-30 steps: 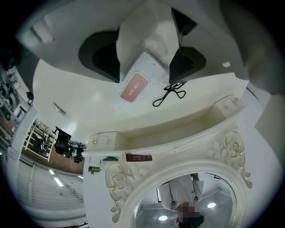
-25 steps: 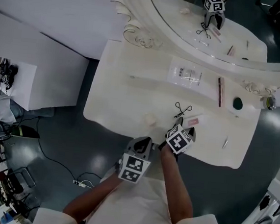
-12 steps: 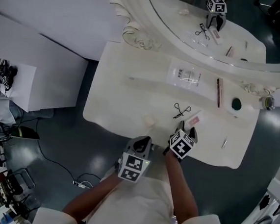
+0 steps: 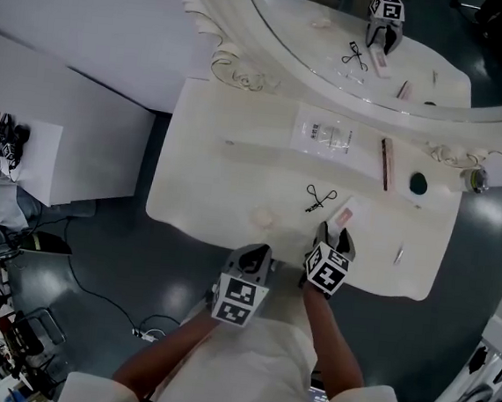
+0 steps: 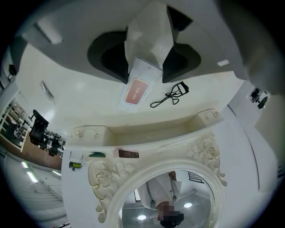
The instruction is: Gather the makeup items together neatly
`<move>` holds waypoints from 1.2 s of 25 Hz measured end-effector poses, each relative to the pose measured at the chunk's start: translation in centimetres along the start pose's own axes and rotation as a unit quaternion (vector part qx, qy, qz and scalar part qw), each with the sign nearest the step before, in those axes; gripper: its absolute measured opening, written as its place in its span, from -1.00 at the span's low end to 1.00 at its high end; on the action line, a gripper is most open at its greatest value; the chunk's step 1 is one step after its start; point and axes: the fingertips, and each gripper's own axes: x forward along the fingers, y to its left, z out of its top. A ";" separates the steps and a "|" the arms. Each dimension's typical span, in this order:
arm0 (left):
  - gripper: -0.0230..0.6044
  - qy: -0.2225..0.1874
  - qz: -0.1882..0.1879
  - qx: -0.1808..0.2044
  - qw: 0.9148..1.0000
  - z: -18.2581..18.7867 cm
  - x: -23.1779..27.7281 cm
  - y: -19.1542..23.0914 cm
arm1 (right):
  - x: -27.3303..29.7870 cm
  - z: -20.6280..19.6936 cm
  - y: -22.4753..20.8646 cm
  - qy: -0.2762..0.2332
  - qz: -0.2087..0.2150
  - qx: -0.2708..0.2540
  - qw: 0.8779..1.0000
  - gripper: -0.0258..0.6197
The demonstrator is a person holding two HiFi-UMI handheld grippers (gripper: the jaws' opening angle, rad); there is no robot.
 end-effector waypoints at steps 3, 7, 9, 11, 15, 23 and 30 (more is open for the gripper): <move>-0.92 -0.001 0.002 0.009 1.000 0.1 0.2 -0.2 | -0.4 0.1 0.0 -0.007 0.011 -0.018 1.000 -0.19; -0.92 0.001 -0.001 0.011 1.000 0.5 0.2 -0.7 | -0.9 0.1 0.0 -0.011 0.027 -0.036 0.999 -0.20; -0.92 0.001 0.000 0.015 1.000 0.7 0.3 -1.0 | -1.2 0.2 0.0 -0.014 0.037 -0.044 0.998 -0.21; -0.92 -0.001 -0.002 0.018 1.000 0.8 0.5 -1.4 | -1.6 0.3 -0.1 -0.016 0.044 -0.057 0.997 -0.21; -0.92 -0.001 -0.010 0.018 1.000 1.1 0.7 -2.2 | -2.3 0.1 -0.4 -0.016 0.061 -0.087 0.994 -0.21; -0.92 0.005 -0.016 0.031 0.999 1.4 1.5 -3.7 | -3.5 -0.2 -1.9 -0.022 0.083 -0.159 0.983 -0.22; -0.92 0.006 -0.025 0.044 0.999 2.0 2.3 -5.0 | -4.4 0.1 -2.7 -0.024 0.103 -0.174 0.979 -0.22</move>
